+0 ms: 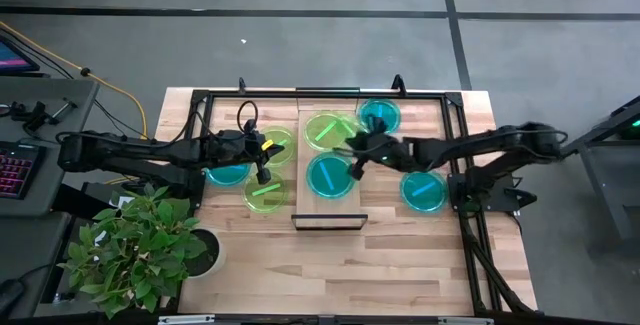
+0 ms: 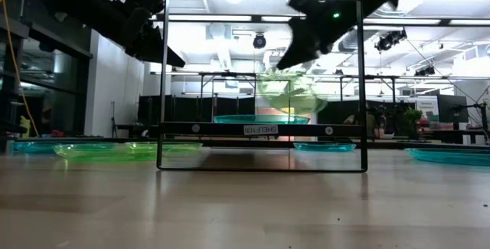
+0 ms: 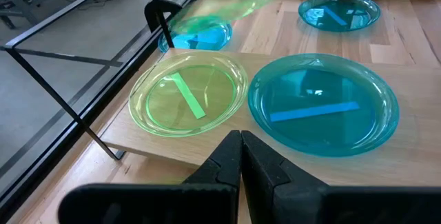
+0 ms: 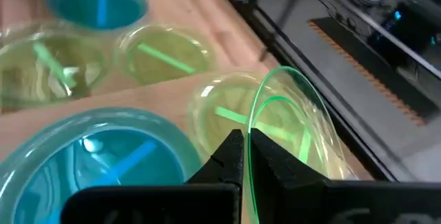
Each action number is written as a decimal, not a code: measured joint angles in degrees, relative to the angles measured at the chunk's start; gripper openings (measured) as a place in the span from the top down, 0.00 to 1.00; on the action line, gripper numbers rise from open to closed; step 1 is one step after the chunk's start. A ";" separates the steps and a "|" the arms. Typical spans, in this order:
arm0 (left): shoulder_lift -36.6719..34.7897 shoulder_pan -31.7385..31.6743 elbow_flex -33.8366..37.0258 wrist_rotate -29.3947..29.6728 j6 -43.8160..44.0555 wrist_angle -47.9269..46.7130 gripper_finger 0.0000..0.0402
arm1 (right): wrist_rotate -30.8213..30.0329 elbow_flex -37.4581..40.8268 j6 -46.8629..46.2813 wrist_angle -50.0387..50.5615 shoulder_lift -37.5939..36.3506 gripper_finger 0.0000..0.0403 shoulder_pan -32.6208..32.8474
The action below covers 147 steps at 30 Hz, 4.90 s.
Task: Place and stack plates onto a shelf
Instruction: Stack the top right green plate on top of the green plate on the shelf, then stack the middle blue plate on top of the blue plate on the shelf
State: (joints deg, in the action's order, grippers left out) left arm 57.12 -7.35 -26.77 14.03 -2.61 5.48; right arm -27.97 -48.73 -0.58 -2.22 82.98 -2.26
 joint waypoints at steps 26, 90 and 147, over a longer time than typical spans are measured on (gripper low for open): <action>0.00 0.00 0.01 0.01 -0.06 0.08 1.00 | 3.41 -17.97 11.26 1.50 25.05 1.00 -3.12; -0.02 0.00 0.01 5.84 3.41 -0.92 1.00 | 5.70 15.50 -2.12 -25.27 -14.89 0.54 -6.12; 28.65 4.21 -8.73 17.88 59.43 -44.13 0.65 | 5.67 15.43 -3.50 -23.67 -14.84 0.54 -8.26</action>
State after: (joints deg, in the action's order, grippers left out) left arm 85.78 -3.15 -35.51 31.90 56.82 -38.65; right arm -22.30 -33.30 -4.08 -25.89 68.14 -10.52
